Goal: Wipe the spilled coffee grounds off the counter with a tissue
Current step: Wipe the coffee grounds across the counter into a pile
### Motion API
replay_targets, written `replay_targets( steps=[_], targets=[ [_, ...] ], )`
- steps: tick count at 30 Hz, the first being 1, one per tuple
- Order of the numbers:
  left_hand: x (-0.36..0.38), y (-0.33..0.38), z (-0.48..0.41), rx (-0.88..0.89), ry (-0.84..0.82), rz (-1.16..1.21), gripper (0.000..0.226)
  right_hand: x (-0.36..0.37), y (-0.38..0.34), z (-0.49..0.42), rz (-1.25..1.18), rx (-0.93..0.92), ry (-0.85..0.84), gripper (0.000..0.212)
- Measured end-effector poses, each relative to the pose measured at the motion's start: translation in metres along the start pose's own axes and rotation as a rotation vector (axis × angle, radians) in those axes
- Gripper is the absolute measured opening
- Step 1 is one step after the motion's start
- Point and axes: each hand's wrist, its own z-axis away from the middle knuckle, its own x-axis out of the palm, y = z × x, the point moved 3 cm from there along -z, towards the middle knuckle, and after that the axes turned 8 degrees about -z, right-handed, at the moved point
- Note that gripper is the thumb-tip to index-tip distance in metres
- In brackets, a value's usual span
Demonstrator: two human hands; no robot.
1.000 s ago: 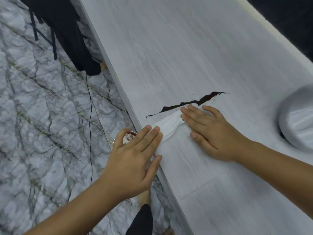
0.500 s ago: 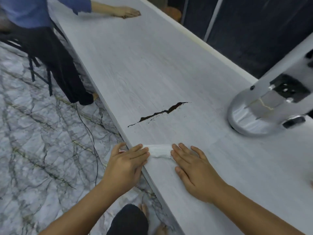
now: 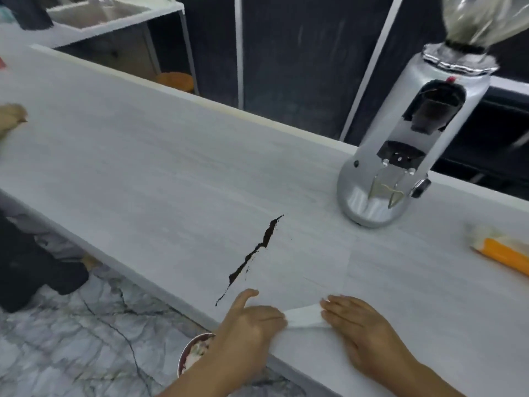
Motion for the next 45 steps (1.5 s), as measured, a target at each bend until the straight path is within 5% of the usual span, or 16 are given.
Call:
replay_targets(
  steps=[5,10,21,26,33,39,45],
  targets=[
    [-0.025,-0.043,-0.016,0.153,0.021,0.098,0.039,0.008,-0.048,-0.021,0.027,0.208,0.192,0.046],
    [-0.052,-0.099,-0.068,0.115,0.031,0.159,0.032,-0.009,-0.045,-0.076,0.065,0.334,0.244,0.039],
    [-0.043,-0.218,-0.259,0.004,0.055,0.071,0.017,-0.027,0.086,-0.247,0.154,0.212,0.306,0.044],
    [-0.001,-0.250,-0.266,-0.028,-0.018,0.106,0.028,0.004,0.112,-0.246,0.138,0.273,0.196,0.046],
    [0.010,-0.264,-0.283,0.066,-0.020,0.158,0.031,0.011,0.123,-0.228,0.070,0.530,0.353,0.037],
    [0.038,-0.270,-0.294,0.186,-0.259,0.083,0.048,0.025,0.144,-0.244,0.134,0.508,0.344,0.029],
    [0.027,-0.268,-0.280,0.206,-0.175,0.025,0.050,0.021,0.142,-0.247,0.092,0.509,0.360,0.047]
  ],
)
